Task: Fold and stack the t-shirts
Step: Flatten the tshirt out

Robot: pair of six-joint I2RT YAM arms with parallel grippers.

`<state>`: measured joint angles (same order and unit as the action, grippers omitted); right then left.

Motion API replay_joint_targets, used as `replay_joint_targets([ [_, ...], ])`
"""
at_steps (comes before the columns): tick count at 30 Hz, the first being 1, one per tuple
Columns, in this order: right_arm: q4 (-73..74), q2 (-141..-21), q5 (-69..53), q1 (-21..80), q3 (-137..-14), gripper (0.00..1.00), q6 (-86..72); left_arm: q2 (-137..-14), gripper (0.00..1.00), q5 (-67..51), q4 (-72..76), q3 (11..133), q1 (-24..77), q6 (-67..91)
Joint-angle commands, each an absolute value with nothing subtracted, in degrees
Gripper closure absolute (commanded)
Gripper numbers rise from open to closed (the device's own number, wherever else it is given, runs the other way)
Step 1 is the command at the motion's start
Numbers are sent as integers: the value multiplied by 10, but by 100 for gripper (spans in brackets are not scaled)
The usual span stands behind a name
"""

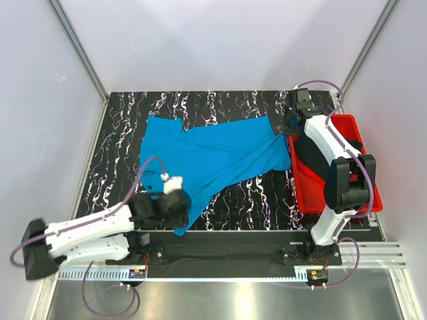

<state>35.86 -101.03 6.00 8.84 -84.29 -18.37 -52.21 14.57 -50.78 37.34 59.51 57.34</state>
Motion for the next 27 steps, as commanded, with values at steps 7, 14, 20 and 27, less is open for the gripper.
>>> replay_joint_targets([
  [7,348,-984,5,90,-824,100,-195,-625,43,284,-602,417,730,727],
  [14,346,-972,-14,90,-807,100,-200,-637,47,280,-541,400,712,688],
  [20,344,-972,-24,89,-809,100,-202,-643,48,264,-479,393,649,628],
  [27,346,-971,-21,90,-811,100,-199,-651,53,214,-439,374,596,573],
])
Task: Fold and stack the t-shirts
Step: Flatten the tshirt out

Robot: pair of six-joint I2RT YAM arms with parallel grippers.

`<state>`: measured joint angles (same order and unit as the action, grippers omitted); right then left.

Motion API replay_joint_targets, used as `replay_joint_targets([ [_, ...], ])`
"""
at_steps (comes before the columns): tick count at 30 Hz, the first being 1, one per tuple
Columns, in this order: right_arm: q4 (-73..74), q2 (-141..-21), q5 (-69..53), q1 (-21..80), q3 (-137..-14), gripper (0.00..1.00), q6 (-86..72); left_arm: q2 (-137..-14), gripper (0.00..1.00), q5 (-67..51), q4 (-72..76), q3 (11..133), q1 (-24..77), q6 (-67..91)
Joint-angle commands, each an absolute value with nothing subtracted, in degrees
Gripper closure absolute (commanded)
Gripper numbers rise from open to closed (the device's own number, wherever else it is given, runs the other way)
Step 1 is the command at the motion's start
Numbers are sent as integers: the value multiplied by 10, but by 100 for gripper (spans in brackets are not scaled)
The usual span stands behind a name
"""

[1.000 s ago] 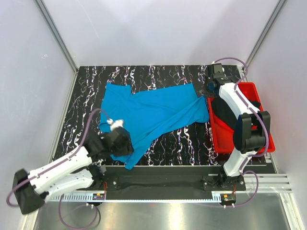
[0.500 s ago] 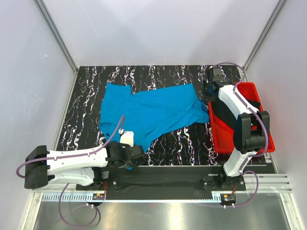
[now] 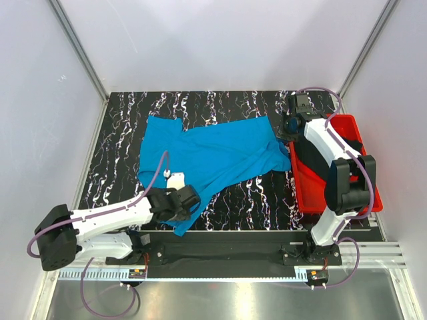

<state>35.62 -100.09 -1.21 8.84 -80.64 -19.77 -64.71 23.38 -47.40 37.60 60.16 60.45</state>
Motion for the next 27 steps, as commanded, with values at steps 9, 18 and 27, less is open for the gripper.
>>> replay_joint_targets([
  [9,343,-969,-25,90,-805,100,-203,-632,41,170,-411,338,597,579],
  [18,345,-962,-19,90,-798,100,-199,-656,100,195,-400,370,596,546],
  [27,359,-947,-3,90,-804,100,-184,-562,91,133,-441,484,486,446],
])
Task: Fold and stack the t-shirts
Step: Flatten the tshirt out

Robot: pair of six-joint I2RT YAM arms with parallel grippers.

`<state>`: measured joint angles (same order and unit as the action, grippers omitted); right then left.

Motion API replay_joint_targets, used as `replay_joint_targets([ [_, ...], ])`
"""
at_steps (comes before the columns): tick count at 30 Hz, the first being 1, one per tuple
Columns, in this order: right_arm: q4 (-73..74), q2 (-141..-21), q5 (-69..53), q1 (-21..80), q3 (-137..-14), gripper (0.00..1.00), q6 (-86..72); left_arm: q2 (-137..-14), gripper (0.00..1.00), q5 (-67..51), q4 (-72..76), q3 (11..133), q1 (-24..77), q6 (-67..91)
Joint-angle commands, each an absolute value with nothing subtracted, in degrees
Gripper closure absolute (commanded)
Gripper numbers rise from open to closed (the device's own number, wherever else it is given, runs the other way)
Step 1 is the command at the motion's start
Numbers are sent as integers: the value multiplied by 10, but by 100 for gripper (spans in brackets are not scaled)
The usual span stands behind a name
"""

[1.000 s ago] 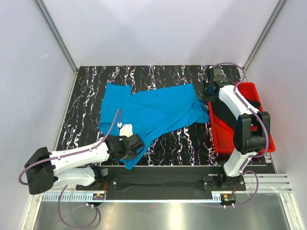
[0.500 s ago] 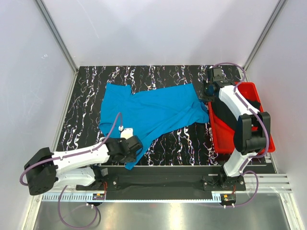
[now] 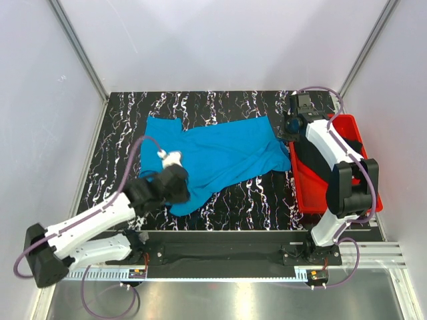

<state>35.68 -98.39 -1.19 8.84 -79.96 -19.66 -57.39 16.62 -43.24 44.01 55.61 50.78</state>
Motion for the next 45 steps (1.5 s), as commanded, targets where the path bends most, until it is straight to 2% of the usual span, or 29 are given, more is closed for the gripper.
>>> replay_joint_targets([
  [1,359,-947,-4,89,-805,100,-182,-567,88,109,-435,482,454,427],
  [4,359,-947,-11,90,-803,100,-180,-618,86,51,-418,471,329,369],
  [6,353,-953,-17,90,-801,100,-183,-653,86,35,-389,468,302,340],
  [11,345,-969,-29,90,-798,100,-188,-765,94,4,-332,485,213,315],
  [12,345,-969,-30,90,-799,100,-190,-770,88,9,-341,503,207,316],
  [13,345,-971,-35,90,-799,100,-190,-761,75,38,-355,507,204,326],
  [14,345,-970,-37,91,-799,100,-190,-750,42,79,-370,508,204,335],
  [18,339,-967,-40,91,-791,100,-188,-657,32,83,-371,468,205,369],
  [20,341,-967,-41,91,-789,100,-189,-599,33,90,-394,444,207,383],
  [23,339,-963,-45,91,-782,100,-188,-538,44,72,-403,398,213,416],
  [24,338,-962,-45,91,-780,100,-189,-510,61,63,-399,384,216,426],
  [26,337,-959,-48,91,-778,100,-189,-498,68,40,-384,350,233,436],
  [33,332,-955,-55,91,-767,100,-191,-547,67,25,-332,311,246,457],
  [40,333,-957,-57,91,-769,100,-189,-535,60,76,-362,303,248,479],
  [45,330,-960,-62,91,-769,100,-192,-534,59,69,-364,301,253,486],
])
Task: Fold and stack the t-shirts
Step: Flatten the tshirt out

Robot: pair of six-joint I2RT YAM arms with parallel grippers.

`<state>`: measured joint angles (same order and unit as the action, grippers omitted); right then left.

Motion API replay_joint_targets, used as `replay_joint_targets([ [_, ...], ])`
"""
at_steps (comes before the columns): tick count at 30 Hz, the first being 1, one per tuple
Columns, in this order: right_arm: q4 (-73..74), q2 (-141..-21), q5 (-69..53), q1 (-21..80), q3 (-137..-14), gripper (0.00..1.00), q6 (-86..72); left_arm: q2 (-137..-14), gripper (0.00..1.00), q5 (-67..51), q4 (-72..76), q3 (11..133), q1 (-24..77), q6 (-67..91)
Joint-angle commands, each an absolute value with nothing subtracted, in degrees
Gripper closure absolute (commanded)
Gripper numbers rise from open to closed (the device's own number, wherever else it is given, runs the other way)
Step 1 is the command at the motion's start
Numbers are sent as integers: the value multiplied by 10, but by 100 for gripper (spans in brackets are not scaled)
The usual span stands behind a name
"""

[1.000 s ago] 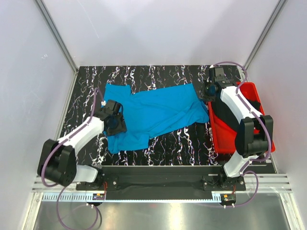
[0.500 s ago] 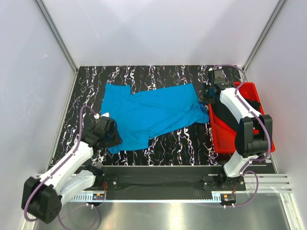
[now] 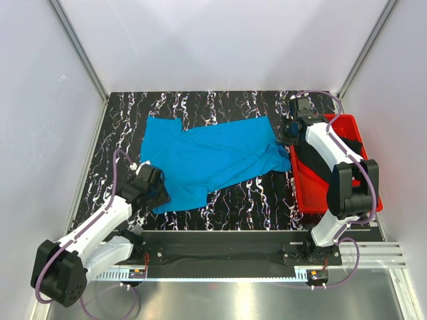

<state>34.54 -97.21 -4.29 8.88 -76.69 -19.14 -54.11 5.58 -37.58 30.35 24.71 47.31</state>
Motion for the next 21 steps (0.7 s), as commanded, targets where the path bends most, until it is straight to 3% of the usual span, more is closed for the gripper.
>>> replay_joint_targets([
  [1,330,-960,-62,91,-769,100,-192,-537,59,66,-361,298,254,488],
  [21,330,-958,-63,91,-770,100,-194,-547,62,70,-337,249,265,527],
])
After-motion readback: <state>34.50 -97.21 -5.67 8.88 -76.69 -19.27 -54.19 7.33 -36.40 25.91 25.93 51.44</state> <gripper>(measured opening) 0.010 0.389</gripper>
